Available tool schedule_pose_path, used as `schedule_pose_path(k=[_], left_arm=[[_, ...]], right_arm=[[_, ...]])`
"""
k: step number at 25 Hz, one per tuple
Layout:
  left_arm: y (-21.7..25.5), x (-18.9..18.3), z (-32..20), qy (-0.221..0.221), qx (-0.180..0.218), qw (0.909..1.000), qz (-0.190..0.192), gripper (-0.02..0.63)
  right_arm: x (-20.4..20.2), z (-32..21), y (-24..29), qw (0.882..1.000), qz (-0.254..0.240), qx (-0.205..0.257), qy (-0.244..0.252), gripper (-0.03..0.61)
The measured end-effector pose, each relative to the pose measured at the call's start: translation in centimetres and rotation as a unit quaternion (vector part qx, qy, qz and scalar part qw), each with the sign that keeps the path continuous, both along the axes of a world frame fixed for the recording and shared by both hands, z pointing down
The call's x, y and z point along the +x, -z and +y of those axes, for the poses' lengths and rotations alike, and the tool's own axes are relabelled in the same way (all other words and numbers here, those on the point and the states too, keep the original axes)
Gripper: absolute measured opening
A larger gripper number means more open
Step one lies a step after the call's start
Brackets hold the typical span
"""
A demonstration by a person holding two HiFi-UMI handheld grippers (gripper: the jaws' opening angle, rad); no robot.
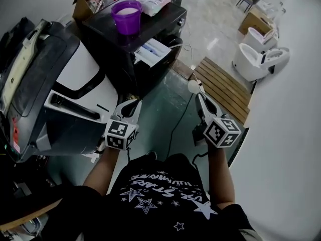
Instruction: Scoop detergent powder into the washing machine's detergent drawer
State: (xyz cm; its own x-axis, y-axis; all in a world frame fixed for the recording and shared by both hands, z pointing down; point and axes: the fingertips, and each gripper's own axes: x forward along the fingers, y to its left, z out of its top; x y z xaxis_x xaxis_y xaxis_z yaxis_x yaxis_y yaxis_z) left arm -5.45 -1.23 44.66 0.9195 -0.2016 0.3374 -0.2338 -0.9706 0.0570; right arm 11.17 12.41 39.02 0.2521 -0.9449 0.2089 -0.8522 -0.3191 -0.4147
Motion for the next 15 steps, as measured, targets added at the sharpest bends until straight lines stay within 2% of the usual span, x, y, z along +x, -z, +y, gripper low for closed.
schedule_pose_path(k=[3, 6, 11, 15], left_arm=[[-0.1, 2.3, -1.3, 0.003, 0.002, 1.0, -0.001, 0.002], [-0.5, 4.3, -3.1, 0.025, 0.006, 0.9997, -0.004, 0.002], [-0.6, 8.2, -7.1, 0.106, 0.013, 0.9942, -0.002, 0.002], [0.4, 12.2, -8.5, 0.168, 0.005, 0.9858, 0.002, 0.002]], right_arm=[[2.9, -1.8, 0.2, 1.0, 0.005, -0.003, 0.008, 0.034], [6.1, -4.1, 0.1, 1.0, 0.007, 0.005, 0.028, 0.034], [12.2, -10.0, -0.4, 0.996, 0.002, 0.02, 0.09, 0.034], [16.8, -14.8, 0.3, 0.986, -0.007, 0.022, 0.164, 0.035]])
